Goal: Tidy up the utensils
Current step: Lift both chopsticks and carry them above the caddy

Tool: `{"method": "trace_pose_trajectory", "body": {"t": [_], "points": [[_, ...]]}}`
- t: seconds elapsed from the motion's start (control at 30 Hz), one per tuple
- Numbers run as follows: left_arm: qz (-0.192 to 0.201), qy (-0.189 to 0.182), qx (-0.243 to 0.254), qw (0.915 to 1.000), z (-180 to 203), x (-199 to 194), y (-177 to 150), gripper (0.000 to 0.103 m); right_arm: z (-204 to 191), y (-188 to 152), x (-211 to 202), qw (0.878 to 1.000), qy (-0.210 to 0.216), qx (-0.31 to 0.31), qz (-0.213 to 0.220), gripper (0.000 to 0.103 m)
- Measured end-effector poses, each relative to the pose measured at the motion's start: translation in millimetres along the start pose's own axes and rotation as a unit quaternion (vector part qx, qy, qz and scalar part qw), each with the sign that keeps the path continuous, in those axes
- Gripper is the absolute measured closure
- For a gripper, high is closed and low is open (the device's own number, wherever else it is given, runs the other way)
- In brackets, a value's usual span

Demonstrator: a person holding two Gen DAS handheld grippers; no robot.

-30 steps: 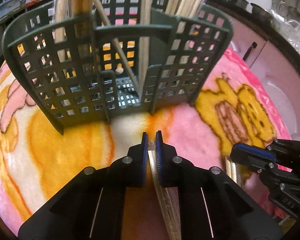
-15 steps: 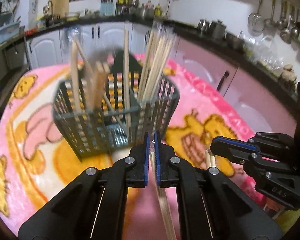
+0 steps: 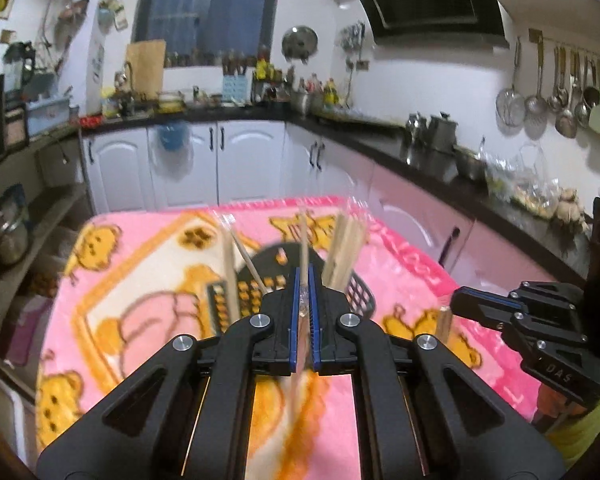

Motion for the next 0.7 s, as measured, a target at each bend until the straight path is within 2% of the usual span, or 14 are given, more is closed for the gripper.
{"method": "trace_pose_trajectory", "body": {"t": [0.33, 0.7], "points": [[0.063, 0.029, 0.001, 0.9976, -17, -27, 53, 0.101, 3, 51, -3, 0.998, -0.014, -0.017, 0.053, 0.102], [0.103, 0.053, 0.008, 0.9932, -17, -20, 96, 0.101, 5, 106, 3, 0.994, -0.019, -0.028, 0.1, 0.102]]}}
Point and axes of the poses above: each gripper's, at about its wrist camera, not at the fingertips, and x roughly the way its jaws point, z to its right, y to its top, the point moved 1 cm from there along x, roughly the way its jaws point, and after that the axes turned 2 degrees about z, right-handed, at the moved point
